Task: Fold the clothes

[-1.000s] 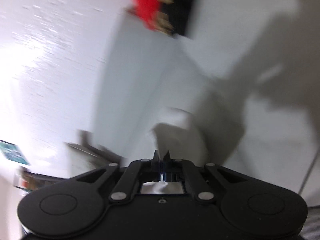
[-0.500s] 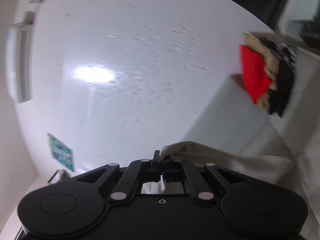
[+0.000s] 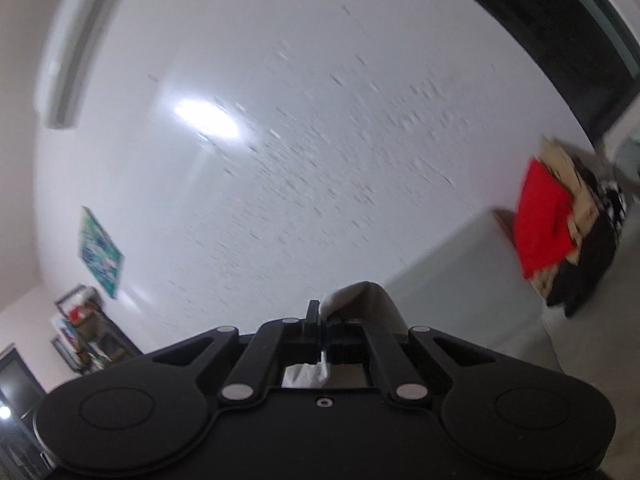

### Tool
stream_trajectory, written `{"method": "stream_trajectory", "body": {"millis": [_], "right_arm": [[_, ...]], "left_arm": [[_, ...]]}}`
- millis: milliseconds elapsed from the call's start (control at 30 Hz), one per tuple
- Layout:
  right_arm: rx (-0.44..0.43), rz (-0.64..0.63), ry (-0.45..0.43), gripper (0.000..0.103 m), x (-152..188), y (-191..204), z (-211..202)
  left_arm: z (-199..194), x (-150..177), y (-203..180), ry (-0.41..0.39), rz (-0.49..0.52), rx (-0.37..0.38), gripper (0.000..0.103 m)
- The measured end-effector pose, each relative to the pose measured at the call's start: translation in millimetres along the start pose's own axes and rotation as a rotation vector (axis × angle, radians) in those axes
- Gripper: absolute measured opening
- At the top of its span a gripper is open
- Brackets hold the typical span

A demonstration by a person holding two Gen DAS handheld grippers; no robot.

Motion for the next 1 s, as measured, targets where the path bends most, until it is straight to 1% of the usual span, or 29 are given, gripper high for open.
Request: {"method": "stream_trajectory", "body": {"millis": [33,100,133,167,233,300,367,400,433,467,500,533,600,700,767,833,900,933,1000], "right_arm": [[0.028,-0.007,0.021,0.002,5.6,-8.9,19.9],[0.062,-0.040,0.030,0.002,4.7,-14.0,51.7],[0.079,-0.056,0.034,0.002,4.2,-16.6,67.6],[0.082,-0.075,0.025,0.002,-0.7,-13.2,77.8],[0.027,-0.126,-0.046,0.002,-26.3,15.3,74.0],[-0.029,-0.188,-0.115,0.002,-46.2,42.7,53.8],[-0.074,-0.241,-0.172,0.002,-60.3,64.3,33.6],[-0.075,-0.252,-0.175,0.002,-56.2,62.7,24.7],[-0.076,-0.262,-0.178,0.002,-52.2,61.1,15.9],[-0.068,-0.268,-0.170,0.002,-44.2,55.2,8.6],[-0.048,-0.265,-0.144,0.002,-30.4,43.0,3.3],[-0.023,-0.257,-0.111,0.002,-14.4,26.9,0.4],[0.044,-0.229,-0.020,0.002,27.0,-15.7,2.0],[0.172,-0.163,0.134,0.002,100.1,-87.5,4.6],[0.250,-0.100,0.228,0.002,147.9,-132.1,2.9],[0.314,-0.053,0.298,0.002,187.4,-165.4,-2.9],[0.362,-0.024,0.361,0.002,217.2,-186.6,-9.4],[0.380,-0.012,0.388,0.002,229.5,-194.4,-12.3],[0.395,-0.003,0.412,0.002,241.7,-199.9,-17.2]], "left_arm": [[22.9,7.7,9.8,0.034,0.004,-0.033,0.000],[54.1,4.4,19.2,0.062,-0.003,-0.069,0.000],[61.9,-5.5,17.0,0.053,-0.014,-0.066,0.000],[59.4,-22.4,6.9,0.020,-0.016,-0.044,0.000],[48.7,-59.5,-17.6,-0.058,-0.014,0.008,0.000],[36.2,-91.9,-40.7,-0.130,-0.006,0.059,0.000],[22.5,-102.2,-54.2,-0.173,0.001,0.099,0.000],[15.4,-96.4,-56.3,-0.176,0.009,0.111,0.000],[8.2,-87.2,-57.1,-0.174,0.019,0.120,0.000],[3.7,-71.7,-52.7,-0.155,0.039,0.109,0.000],[0.0,-53.9,-46.6,-0.132,0.063,0.091,0.000],[1.0,-29.9,-32.3,-0.095,0.086,0.063,0.000],[3.9,22.8,-0.5,-0.003,0.119,0.001,0.000],[1.3,108.5,50.9,0.171,0.081,-0.101,0.000],[-3.2,157.4,83.5,0.253,0.063,-0.174,0.000],[-7.9,199.4,113.5,0.328,0.038,-0.243,0.000],[-13.3,227.9,134.6,0.385,0.008,-0.294,0.000],[-15.5,236.1,142.9,0.404,-0.010,-0.313,0.000],[-15.9,238.0,150.2,0.417,-0.033,-0.330,0.000]]}}
Point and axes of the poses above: each gripper's, at about its wrist camera, not at the fingertips, and z roughly the way its jaws point, y to its left, x to its underside, the point moved 10 cm from there along z, roughly the way its jaws point, and after that the axes turned 12 degrees about -y, right-handed, at the moved point
